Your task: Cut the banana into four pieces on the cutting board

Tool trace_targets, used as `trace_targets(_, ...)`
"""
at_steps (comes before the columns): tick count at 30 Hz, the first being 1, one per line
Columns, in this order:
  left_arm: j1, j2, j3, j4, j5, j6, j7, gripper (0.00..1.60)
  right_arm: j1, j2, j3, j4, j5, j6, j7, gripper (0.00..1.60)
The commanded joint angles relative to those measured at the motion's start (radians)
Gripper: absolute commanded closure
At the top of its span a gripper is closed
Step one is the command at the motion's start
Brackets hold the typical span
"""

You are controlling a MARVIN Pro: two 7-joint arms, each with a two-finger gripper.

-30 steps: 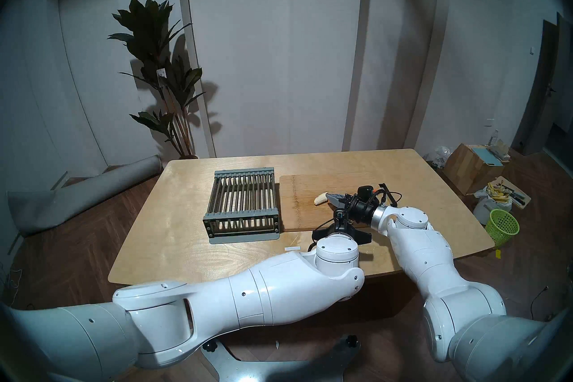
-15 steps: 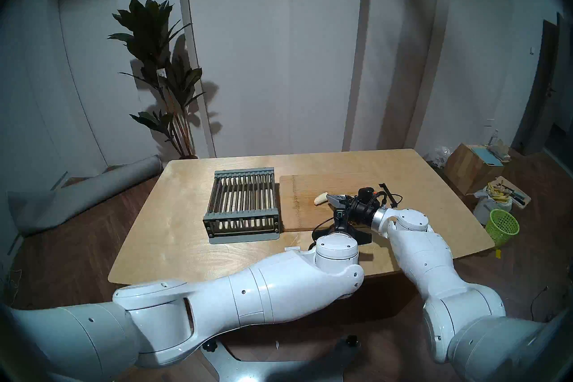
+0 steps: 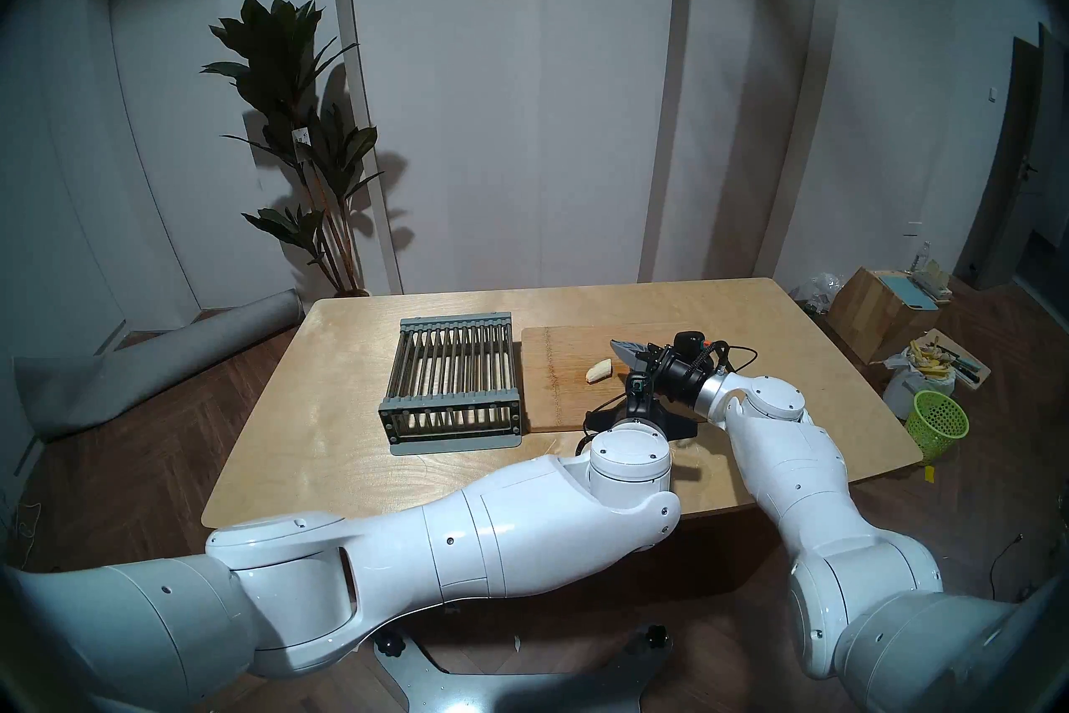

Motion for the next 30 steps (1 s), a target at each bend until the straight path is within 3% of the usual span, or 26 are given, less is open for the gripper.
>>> trace_targets(1, -0.032, 0.004, -0.008, -0.100, 0.023, -0.007, 0.011, 1.60, -0.018, 0.007, 0.034, -0.110, 0.042, 0.004, 0.024, 1.60)
trace_targets(5, -0.012, 0.020, 0.004, -0.160, 0.024, 0.003, 0.031, 1.60, -0.068, 0.014, 0.058, -0.187, 0.055, 0.028, 0.018, 1.60)
trace_targets(6, -0.009, 0.014, 0.009, -0.151, 0.025, 0.002, 0.033, 1.60, -0.057, 0.013, 0.060, -0.159, 0.060, 0.018, 0.033, 1.60)
trace_targets(17, 0.013, 0.034, 0.045, -0.206, 0.012, 0.020, 0.067, 1.60, -0.177, 0.026, 0.114, -0.315, 0.072, 0.088, -0.014, 1.60)
trace_targets(23, 0.019, 0.017, 0.059, -0.181, 0.013, 0.010, 0.066, 1.60, -0.228, 0.027, 0.129, -0.389, 0.066, 0.126, -0.057, 1.60)
trace_targets(30, 0.006, -0.018, 0.070, -0.103, 0.018, -0.002, 0.041, 1.60, -0.241, 0.031, 0.134, -0.396, 0.064, 0.135, -0.069, 1.60)
